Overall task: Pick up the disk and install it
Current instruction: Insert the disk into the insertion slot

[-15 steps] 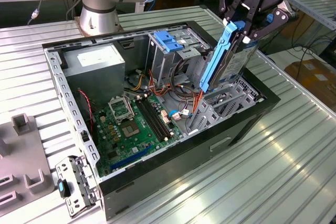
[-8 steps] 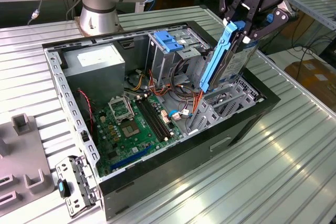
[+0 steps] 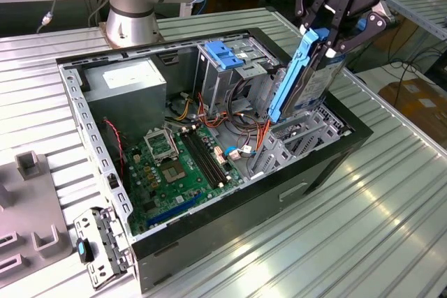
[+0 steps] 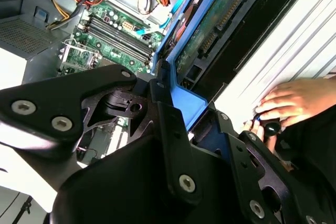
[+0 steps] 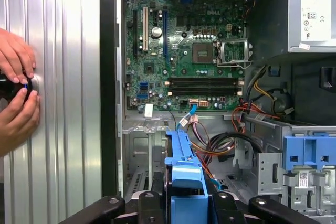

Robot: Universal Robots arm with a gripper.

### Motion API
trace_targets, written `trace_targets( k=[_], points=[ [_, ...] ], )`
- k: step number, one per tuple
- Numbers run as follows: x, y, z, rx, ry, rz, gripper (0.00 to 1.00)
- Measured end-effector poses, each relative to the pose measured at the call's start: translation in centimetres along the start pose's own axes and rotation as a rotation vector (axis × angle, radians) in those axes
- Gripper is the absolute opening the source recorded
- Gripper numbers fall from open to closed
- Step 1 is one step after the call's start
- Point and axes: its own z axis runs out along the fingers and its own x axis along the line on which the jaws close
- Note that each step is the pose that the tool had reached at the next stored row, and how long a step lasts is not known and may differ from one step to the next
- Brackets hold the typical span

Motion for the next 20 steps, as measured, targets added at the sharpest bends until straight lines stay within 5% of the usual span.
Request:
trace_targets(
  k=[13,20],
  points=[
    [0.62,-0.56,1.68,0.0001,0.0018,0.005,0.37],
    [0.85,-0.64,2.09,0.0,0.002,0.004,0.37]
  ],
)
